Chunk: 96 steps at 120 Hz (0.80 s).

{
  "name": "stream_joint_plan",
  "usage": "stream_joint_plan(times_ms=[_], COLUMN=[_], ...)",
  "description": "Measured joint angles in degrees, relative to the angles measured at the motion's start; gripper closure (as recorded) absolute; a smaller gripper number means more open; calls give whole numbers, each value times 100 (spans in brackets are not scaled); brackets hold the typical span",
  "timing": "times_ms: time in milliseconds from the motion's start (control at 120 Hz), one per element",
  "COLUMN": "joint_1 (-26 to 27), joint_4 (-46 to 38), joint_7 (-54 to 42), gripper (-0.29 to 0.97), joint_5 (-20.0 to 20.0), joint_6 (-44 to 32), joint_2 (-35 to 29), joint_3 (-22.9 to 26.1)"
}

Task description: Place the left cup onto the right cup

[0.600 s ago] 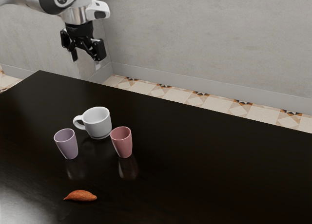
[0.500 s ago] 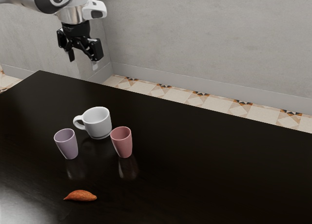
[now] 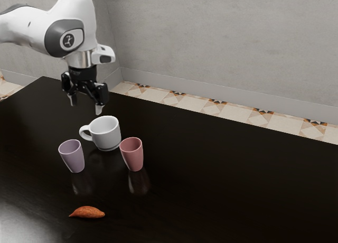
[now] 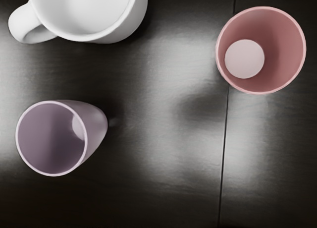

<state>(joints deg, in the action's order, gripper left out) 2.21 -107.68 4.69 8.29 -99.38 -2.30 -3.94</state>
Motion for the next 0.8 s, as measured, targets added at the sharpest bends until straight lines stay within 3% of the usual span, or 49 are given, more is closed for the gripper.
stream_joint_plan(times_ms=[250,367,558,800], joint_1=[-403,-347,-121,-296], joint_4=[-1160,-1648,-1855,-2087], joint_7=[511,707,970,1171], gripper=[0,0,0,0], joint_5=[16,55,181,295], joint_6=[-1095,-1768,-2406,-2787], joint_2=[-76,-129,-91,-54], joint_3=[-295,-308,-421,-633])
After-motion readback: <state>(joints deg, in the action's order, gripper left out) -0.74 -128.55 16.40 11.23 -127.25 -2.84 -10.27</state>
